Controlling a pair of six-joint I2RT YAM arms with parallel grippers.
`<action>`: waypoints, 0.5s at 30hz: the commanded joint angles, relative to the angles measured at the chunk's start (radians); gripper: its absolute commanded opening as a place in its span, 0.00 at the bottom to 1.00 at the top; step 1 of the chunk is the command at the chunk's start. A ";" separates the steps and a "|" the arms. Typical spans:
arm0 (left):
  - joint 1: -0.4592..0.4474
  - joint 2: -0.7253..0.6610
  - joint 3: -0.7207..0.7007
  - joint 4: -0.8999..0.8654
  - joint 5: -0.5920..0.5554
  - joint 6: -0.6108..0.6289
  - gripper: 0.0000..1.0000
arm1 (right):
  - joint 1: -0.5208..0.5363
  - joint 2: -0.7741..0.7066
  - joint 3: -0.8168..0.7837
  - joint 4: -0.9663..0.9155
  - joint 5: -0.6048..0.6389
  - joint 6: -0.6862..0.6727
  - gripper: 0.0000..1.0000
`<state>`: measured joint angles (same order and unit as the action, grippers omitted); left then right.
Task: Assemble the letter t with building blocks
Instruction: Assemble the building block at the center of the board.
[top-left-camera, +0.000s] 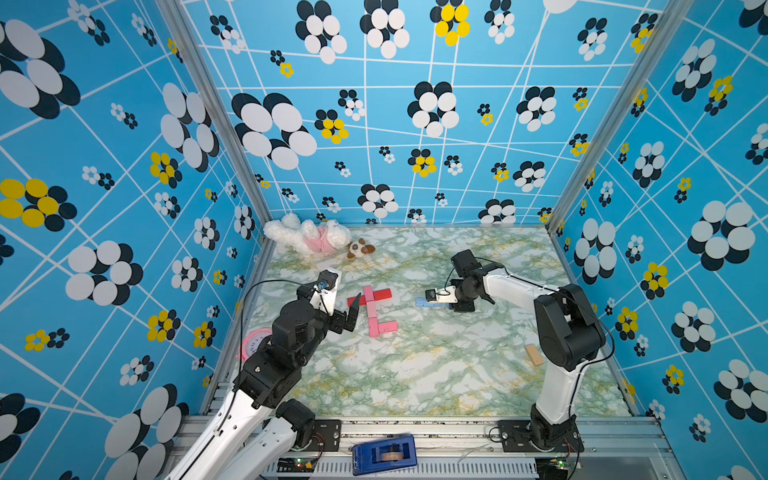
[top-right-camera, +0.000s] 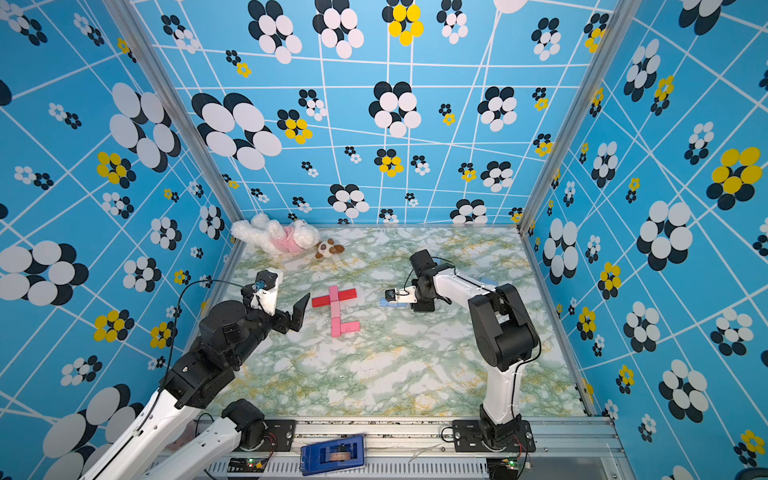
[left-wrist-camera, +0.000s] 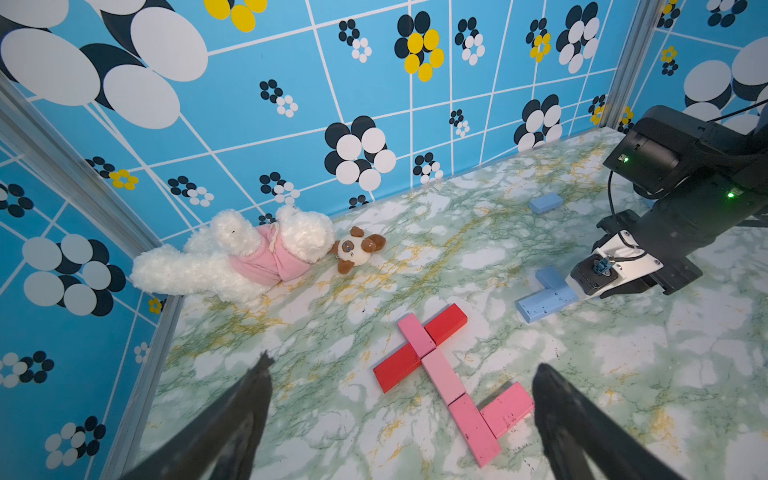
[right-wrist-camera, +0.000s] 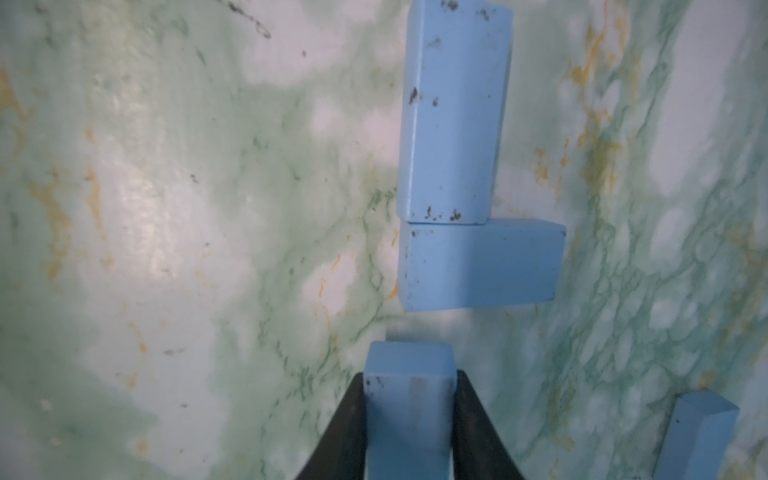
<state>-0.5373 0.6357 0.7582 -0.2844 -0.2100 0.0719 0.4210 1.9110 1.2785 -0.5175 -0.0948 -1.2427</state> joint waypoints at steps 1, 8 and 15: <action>-0.005 -0.009 -0.011 0.010 0.006 0.003 0.99 | 0.009 0.018 0.032 -0.033 -0.027 0.008 0.02; -0.005 -0.009 -0.011 0.009 0.007 0.003 0.99 | 0.012 0.035 0.046 -0.038 -0.026 0.017 0.03; -0.004 -0.008 -0.011 0.008 0.008 0.005 0.99 | 0.014 0.049 0.057 -0.041 -0.023 0.020 0.04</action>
<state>-0.5373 0.6357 0.7582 -0.2844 -0.2100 0.0719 0.4252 1.9392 1.3144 -0.5201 -0.0959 -1.2381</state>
